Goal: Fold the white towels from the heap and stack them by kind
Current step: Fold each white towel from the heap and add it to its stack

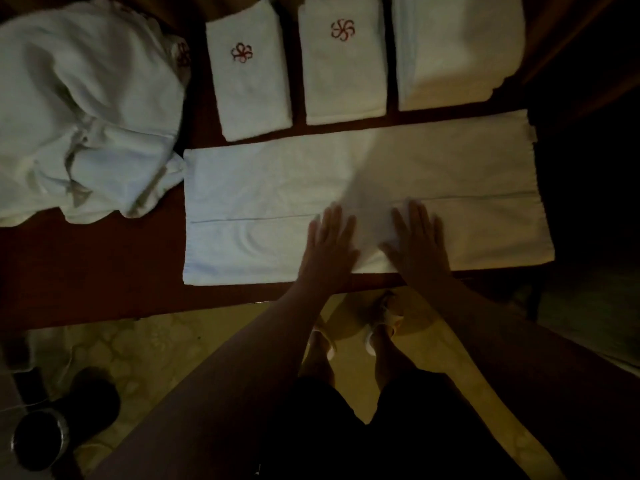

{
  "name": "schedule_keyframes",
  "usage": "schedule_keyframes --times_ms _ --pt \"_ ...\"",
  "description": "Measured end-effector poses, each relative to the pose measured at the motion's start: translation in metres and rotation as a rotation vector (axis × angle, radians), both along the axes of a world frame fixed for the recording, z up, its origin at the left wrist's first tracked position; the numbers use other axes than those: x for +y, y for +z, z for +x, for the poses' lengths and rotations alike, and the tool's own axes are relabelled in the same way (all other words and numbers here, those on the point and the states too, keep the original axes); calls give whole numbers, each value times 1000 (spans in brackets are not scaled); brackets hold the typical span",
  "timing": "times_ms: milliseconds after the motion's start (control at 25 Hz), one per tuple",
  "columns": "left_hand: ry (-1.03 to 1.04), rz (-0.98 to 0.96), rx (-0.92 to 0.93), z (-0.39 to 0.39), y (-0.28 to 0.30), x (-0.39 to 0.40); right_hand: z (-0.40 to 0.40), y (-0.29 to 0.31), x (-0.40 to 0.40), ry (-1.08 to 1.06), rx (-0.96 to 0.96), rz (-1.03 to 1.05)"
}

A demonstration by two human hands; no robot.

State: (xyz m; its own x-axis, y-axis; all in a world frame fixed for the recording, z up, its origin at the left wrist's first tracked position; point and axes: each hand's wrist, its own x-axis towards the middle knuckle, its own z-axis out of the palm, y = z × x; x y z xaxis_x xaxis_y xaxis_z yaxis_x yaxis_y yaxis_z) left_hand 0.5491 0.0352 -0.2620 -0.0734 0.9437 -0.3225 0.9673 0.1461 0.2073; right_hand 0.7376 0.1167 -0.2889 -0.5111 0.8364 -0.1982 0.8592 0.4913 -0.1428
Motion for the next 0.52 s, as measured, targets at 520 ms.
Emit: schedule_keyframes --times_ms 520 --pt "71 -100 115 -22 -20 -14 52 4 32 235 -76 -107"
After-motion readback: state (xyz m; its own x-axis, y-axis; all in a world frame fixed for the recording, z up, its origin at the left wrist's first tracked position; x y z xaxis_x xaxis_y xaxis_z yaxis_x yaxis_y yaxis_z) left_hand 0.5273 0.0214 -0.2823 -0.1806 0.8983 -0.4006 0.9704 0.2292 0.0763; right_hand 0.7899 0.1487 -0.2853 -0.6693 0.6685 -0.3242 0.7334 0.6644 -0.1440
